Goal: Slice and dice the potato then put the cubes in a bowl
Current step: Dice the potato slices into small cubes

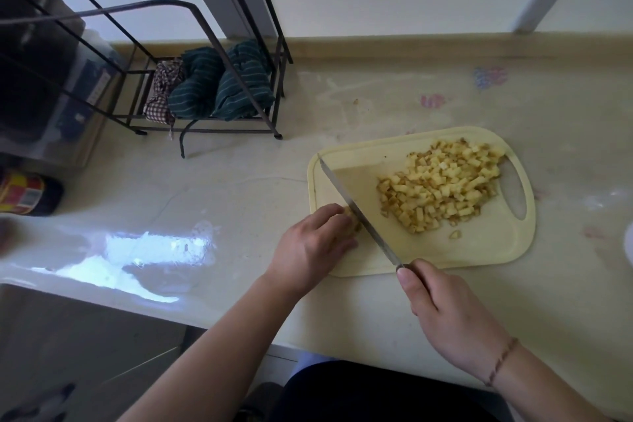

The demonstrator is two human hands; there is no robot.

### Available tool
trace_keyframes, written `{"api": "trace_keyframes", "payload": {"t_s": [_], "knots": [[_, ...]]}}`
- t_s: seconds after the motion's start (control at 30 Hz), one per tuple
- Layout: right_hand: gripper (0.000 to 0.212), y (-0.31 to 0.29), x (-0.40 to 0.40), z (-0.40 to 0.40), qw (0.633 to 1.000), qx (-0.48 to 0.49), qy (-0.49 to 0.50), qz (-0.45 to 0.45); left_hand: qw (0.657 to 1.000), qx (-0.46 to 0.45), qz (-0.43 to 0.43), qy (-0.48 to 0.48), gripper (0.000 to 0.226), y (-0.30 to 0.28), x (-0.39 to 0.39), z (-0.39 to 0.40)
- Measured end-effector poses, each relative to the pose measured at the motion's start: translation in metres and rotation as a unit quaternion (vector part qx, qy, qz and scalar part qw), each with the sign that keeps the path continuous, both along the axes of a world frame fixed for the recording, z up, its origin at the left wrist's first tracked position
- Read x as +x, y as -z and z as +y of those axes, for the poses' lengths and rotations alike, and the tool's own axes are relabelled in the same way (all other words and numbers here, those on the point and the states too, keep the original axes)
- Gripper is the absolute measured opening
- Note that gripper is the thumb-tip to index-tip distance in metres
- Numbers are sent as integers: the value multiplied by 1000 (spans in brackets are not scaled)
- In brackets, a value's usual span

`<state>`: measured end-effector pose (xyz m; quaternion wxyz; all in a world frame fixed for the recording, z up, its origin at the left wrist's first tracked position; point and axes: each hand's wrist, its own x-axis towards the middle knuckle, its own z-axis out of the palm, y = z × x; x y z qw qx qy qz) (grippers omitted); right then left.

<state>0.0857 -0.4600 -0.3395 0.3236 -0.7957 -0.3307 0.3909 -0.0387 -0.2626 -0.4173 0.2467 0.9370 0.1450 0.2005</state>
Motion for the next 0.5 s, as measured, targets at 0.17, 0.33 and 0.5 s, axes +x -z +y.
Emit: {"api": "trace_keyframes", "payload": {"t_s": [0.17,0.33,0.5], "knots": [[40,2,5,-6,1000,4,27,7,1000,0,-11,22,26,5,9,4],[42,-2,2,-6,999,1,29,-16,999,41,17,9,28,0,9,2],[38,-10,-8,-8,999,22,30,-24,998,61,-15,9,10,-3,17,-6]]}}
